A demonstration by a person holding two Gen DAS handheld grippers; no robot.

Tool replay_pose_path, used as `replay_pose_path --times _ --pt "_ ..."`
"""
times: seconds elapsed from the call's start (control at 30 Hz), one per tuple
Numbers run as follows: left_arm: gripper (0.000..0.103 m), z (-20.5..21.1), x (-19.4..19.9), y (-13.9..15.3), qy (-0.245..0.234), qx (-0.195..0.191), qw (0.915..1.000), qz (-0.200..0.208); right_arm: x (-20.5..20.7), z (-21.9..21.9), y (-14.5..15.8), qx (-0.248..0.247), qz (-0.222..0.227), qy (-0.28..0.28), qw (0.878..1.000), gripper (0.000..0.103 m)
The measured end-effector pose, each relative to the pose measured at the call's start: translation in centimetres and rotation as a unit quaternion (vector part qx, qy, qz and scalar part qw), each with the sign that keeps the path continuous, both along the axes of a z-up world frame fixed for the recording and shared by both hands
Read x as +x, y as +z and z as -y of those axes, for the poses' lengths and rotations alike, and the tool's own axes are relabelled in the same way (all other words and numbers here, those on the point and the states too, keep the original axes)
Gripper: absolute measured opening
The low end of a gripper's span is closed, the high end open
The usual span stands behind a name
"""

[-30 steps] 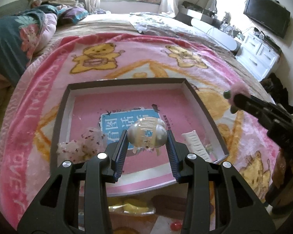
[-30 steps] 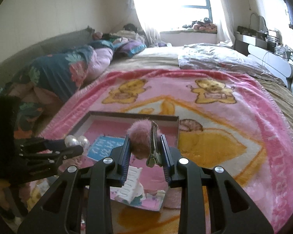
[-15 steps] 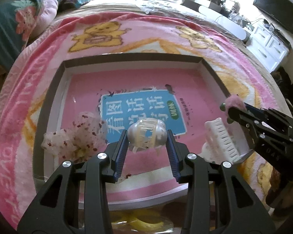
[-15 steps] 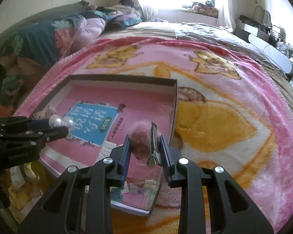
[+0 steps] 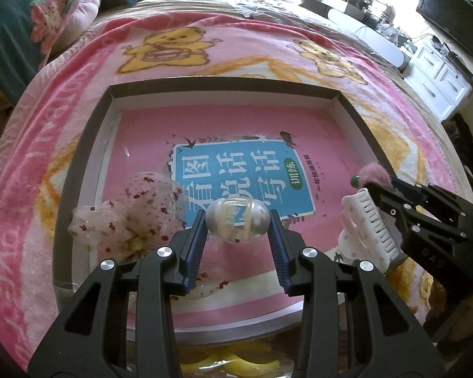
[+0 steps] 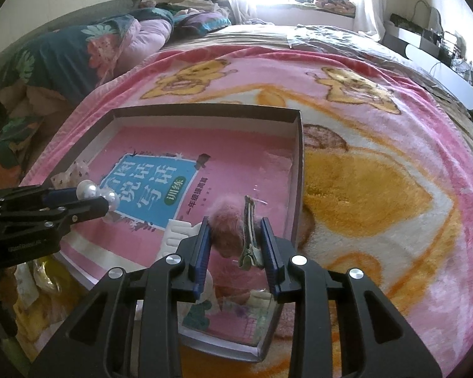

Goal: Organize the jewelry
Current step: 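Carry both clips into the box and open both tools, then lift both open tools away from the box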

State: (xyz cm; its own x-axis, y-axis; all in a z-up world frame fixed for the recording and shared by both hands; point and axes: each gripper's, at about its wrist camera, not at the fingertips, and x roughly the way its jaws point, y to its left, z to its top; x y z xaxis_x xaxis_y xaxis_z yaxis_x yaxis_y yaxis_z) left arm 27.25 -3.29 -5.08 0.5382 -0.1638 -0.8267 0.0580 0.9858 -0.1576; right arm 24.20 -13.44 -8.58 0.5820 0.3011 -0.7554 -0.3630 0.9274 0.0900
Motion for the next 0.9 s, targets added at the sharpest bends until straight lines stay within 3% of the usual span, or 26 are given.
replay_pose_path --times 0.2,0.4,0.53,0.73,0.9 --pt "0.03 -0.1 0.1 0.1 0.002 -0.001 1.0 -0.001 0.1 0.5 0.3 0.017 -0.003 -0.003 1.0 0.033" --pt "0.031 0.2 0.0 0.5 0.001 0.001 1.0 0.001 -0.1 1.0 1.3 0.031 0.003 -0.004 1.0 0.043" --pt "0.032 0.3 -0.3 1.1 0.001 0.001 1.0 0.004 -0.3 1.6 2.0 0.045 0.004 -0.008 0.999 0.056" --pt "0.046 0.1 -1.2 2.4 0.008 -0.004 0.9999 0.014 -1.5 3.1 4.1 0.074 0.028 -0.023 0.997 0.078" --pt "0.066 -0.4 -2.6 4.5 0.02 -0.013 0.9992 0.033 -2.9 4.6 6.2 0.096 0.052 -0.036 0.993 0.087"
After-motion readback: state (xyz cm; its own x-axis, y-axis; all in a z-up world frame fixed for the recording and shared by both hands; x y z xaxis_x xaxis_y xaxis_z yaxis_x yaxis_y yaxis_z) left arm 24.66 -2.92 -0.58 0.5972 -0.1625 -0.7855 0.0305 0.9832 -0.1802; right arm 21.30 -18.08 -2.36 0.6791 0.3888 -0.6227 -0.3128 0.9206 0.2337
